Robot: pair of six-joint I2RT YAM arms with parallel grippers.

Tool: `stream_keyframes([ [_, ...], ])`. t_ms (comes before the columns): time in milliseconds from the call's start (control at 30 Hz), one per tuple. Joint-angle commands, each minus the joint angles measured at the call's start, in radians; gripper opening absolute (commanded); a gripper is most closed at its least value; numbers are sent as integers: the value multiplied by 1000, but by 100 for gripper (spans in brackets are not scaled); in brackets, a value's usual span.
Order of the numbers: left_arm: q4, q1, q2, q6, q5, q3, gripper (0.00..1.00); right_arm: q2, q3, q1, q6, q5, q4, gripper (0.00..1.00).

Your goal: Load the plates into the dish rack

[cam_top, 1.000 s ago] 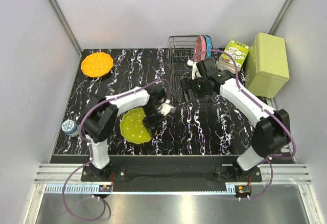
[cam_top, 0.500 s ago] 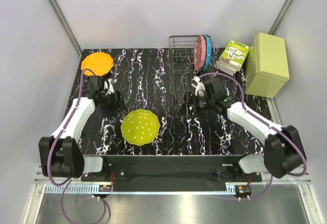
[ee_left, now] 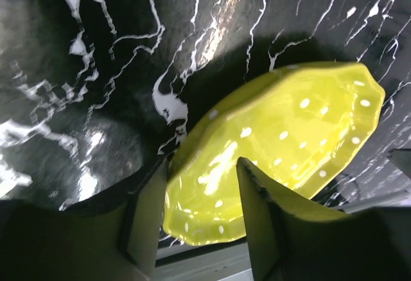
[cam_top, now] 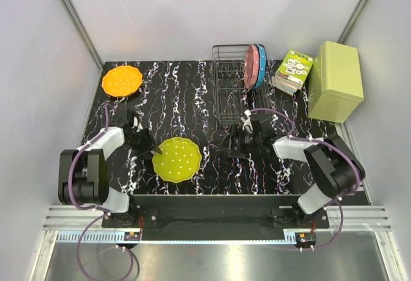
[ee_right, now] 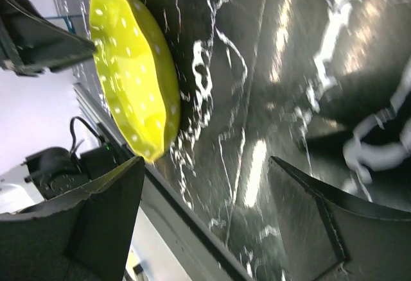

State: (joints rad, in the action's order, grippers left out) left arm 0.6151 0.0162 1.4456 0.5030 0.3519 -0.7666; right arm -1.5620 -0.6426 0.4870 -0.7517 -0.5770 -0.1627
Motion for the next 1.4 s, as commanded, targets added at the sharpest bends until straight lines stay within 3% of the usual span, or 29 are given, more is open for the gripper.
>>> stream_keyframes([
  [0,-146,-12,48,20,157,32,49,-98,3,38,-92,9,-242,84],
  [200,-179,-136,117,-20,205,16,41,-107,52,125,-183,195,-330,90],
  [300,-209,-195,140,-11,222,12,36,-70,86,150,-184,203,-337,91],
  [467,-253,-266,185,29,243,-19,33,-84,92,151,-173,137,-291,89],
  [600,-275,-318,231,37,256,-49,32,-95,113,151,-172,89,-378,85],
  [700,-299,-335,271,35,268,-60,31,-143,112,151,-152,-80,-441,82],
  [733,-313,-340,291,31,269,-60,30,-164,110,151,-128,-180,-449,77],
  [967,-344,-366,305,31,265,-36,30,-112,178,144,-112,-80,-526,76],
  [1033,-356,-377,300,43,263,-22,30,-90,158,142,-100,-84,-502,74],
  [1233,-286,-377,276,9,216,-57,31,45,129,105,-49,-49,-330,54],
  [1367,-265,-377,259,5,200,-59,32,178,91,52,31,-15,-73,64],
])
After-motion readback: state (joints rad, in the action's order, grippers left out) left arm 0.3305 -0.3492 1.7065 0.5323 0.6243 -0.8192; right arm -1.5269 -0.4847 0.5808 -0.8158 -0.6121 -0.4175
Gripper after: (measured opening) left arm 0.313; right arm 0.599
